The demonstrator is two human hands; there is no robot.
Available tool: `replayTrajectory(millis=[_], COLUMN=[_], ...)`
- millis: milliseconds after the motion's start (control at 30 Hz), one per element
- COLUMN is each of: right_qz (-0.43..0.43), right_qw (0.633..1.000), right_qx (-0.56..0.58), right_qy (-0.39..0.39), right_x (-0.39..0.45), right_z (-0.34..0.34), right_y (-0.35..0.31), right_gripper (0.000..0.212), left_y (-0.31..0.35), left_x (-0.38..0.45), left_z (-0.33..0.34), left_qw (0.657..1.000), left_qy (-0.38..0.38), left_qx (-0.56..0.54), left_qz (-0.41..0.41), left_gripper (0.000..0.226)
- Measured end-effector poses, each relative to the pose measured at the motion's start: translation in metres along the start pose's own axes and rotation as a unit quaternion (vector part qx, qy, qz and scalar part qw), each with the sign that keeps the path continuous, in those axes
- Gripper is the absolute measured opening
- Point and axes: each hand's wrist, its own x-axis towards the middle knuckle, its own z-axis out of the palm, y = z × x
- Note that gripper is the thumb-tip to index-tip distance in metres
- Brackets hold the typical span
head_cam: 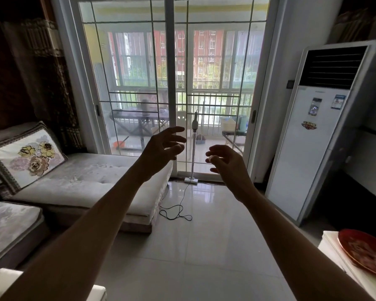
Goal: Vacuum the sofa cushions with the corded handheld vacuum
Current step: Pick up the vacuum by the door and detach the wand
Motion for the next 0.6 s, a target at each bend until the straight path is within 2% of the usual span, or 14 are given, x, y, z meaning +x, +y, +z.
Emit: replayTrajectory(millis=[233,400,600], right_qz=[0.027,0.037,0.032], right_qw=[0.999,0.999,0.998], right_qx=[0.002,-0.021,-0.040], right_qy=[-0.023,-0.018,-0.032], right_x=[0.052,0.119,0.222], right_z=[0.019,0.033,0.056], right_y=[0.038,0.081,0.125], right_gripper=[0.035,0.038,0.029], left_y=[-0.052,-0.116,-0.188], left_x=[0.054,0.114,0.208], left_z=[0.006,0.012,0.005], left_qw=[0.999,0.999,0.999], left_qy=[-0.022,-0.035,-0.035], left_qx=[0.022,0.014,0.011], left_qz=[-0.008,-0.013,-0.017], left_gripper=[0.049,0.049,0.048])
